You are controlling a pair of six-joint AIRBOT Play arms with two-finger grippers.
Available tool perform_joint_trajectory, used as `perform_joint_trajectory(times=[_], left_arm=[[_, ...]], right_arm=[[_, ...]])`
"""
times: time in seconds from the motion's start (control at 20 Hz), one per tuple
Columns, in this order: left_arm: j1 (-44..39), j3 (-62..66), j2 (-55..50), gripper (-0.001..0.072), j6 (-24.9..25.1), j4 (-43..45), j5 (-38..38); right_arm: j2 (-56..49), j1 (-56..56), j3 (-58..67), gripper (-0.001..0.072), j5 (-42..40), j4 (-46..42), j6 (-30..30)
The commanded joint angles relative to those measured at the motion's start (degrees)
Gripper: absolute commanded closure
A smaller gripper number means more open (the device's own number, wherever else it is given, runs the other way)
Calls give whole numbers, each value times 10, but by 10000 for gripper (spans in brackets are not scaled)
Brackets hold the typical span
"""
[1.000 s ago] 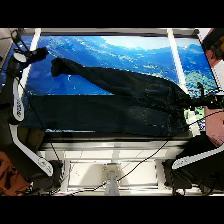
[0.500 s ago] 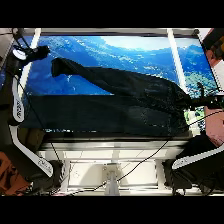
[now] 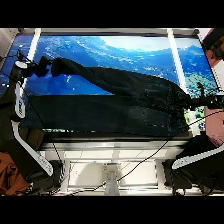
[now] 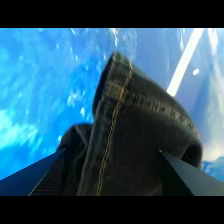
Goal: Fold the clothes and pants, and hang the long-sleeved shirts on hangers.
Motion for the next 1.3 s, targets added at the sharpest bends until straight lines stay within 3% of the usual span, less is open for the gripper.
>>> perform_joint_trajectory(times=[0.0, 0.2, 0.45, 0.65, 0.85, 0.95, 1.05, 1.25], left_arm=[[2, 0, -7, 60, 62, -53, 44], [-11, 1, -11, 74, 78, -53, 92], [-24, 17, -36, 77, 88, -44, 85], [-42, 22, -40, 112, 86, 42, 86], [-46, 22, -40, 185, 87, 49, 85], [-49, 22, -40, 250, 87, 53, 80], [-56, 22, -40, 412, 87, 74, 79], [-66, 22, -37, 665, 87, 105, 79]], right_arm=[[0, 0, 1, 656, -33, -96, 0], [0, 0, 1, 656, -33, -96, 0], [0, 0, 1, 656, -33, -96, 0], [0, 0, 1, 656, -34, -96, 0], [0, 0, 1, 656, -34, -96, 1], [0, 0, 1, 656, -34, -96, 2], [0, 0, 1, 656, -34, -96, 2], [0, 0, 1, 656, -34, -96, 2]])
